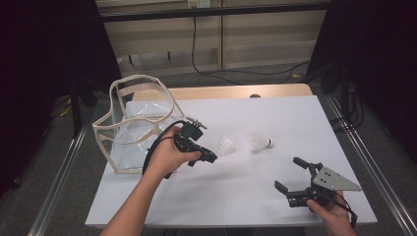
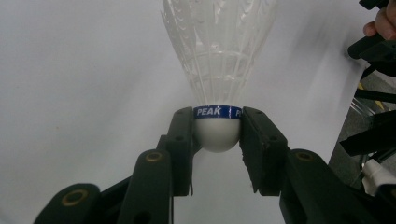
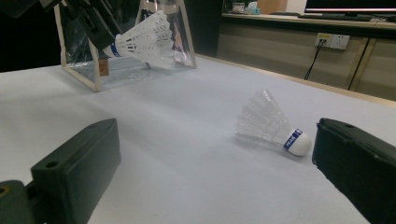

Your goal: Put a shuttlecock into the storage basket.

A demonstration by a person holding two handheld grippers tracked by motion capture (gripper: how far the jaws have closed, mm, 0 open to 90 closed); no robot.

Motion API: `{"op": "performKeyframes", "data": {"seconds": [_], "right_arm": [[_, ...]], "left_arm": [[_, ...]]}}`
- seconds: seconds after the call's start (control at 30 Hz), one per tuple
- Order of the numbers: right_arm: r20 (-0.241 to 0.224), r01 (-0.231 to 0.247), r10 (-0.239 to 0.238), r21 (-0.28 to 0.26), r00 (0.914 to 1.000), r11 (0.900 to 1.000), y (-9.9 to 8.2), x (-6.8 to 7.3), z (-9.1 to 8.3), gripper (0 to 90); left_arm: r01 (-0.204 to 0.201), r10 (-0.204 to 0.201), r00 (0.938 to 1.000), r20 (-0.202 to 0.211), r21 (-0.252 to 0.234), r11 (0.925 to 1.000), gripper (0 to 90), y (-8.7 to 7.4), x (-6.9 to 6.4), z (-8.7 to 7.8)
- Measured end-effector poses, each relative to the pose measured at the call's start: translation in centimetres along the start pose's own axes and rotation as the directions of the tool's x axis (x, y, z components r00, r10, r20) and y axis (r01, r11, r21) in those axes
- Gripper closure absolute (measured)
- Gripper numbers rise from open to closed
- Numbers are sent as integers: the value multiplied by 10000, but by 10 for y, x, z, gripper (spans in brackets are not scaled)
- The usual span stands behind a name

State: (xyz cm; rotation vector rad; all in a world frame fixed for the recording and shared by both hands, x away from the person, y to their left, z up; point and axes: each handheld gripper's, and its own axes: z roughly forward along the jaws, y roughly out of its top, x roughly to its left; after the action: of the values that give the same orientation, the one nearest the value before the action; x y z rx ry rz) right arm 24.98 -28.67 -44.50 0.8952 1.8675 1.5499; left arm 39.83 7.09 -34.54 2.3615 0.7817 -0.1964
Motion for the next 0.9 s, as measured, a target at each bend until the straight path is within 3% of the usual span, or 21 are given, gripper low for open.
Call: {"op": "performKeyframes", "data": {"seconds": [0.7, 0.73, 0.9], "right_arm": [[14, -12, 12, -32, 10000, 10000, 0, 0, 0, 7], [4, -9, 9, -36, 10000, 10000, 0, 0, 0, 7], [38, -17, 18, -31, 10000, 10000, 0, 0, 0, 7]], "left_arm": [[171, -172, 9998, -66, -165, 9997, 658, 8, -3, -14], [47, -47, 10000, -52, -57, 10000, 658, 8, -2, -15], [224, -224, 9997, 10, -128, 9997, 658, 10, -2, -18]]}}
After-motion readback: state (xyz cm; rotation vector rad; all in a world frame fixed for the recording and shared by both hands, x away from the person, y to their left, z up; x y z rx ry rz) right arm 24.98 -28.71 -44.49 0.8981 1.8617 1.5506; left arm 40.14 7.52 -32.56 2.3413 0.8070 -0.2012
